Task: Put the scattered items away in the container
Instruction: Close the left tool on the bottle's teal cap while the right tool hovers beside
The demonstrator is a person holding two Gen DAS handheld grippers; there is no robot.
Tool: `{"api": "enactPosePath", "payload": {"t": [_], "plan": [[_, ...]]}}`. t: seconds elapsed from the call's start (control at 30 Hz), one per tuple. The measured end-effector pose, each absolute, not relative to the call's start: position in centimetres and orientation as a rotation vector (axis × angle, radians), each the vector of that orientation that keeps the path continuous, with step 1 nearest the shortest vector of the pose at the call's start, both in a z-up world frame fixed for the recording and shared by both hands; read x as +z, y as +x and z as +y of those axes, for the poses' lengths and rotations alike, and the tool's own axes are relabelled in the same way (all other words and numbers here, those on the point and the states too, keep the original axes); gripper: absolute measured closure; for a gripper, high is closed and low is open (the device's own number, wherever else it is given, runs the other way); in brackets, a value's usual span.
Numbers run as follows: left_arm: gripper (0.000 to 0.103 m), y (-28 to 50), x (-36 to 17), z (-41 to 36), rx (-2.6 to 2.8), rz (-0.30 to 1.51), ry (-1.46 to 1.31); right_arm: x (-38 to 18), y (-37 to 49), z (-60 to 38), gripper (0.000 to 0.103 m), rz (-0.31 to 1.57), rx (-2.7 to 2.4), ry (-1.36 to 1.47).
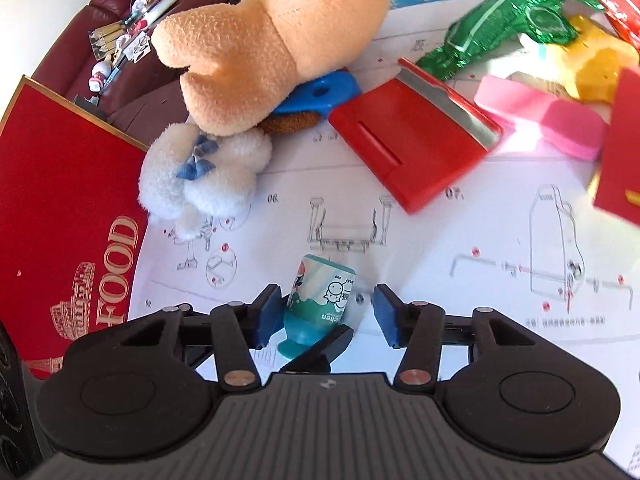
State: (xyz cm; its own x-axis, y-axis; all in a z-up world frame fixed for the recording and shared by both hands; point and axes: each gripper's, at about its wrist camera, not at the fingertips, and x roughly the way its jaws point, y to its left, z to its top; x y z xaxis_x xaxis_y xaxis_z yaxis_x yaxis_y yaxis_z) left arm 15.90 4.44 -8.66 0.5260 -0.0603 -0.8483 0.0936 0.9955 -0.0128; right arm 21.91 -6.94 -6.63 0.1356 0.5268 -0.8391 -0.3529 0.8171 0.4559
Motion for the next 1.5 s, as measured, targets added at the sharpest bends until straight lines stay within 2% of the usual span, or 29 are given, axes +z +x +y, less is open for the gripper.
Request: {"api": "enactPosePath", "payload": {"t": [0.17, 0.4, 1.07, 1.17, 1.27, 1.3, 1.43, 1.5], "plan": [[0.071, 13.4, -8.6, 2.7, -0.132, 1.023, 0.038, -6.6, 19.7, -8.3, 0.050, 1.303, 0.625, 0.192], [0.071, 9.3, -8.4, 2.0, -0.191, 1.025, -0.021, -6.8, 16.2, -11.4, 0.051, 1.341, 0.622, 0.249], [0.070, 5.2, -8.3, 0.5, -0.176, 1.053, -0.028, -5.5, 13.2, -12.8, 0.045, 1.320, 0.603, 0.266], [0.069, 5.2, -8.4, 0.4, -0.176, 1.052, -0.027, -5.6, 13.0, -12.5, 0.045, 1.324, 0.602, 0.259], [0.062, 5.2, -8.4, 0.4, -0.176, 1.051, -0.028, -5.7, 12.7, -12.1, 0.046, 1.324, 0.603, 0.248], [0.059, 5.2, -8.4, 0.4, -0.177, 1.050, -0.028, -5.7, 12.7, -11.9, 0.047, 1.321, 0.604, 0.241], [0.054, 5.3, -8.5, 0.4, -0.179, 1.050, -0.030, -6.1, 12.5, -11.5, 0.056, 1.316, 0.596, 0.198], [0.054, 5.4, -8.4, 0.6, -0.182, 1.050, -0.035, -6.3, 12.6, -11.6, 0.056, 1.320, 0.595, 0.210]]}}
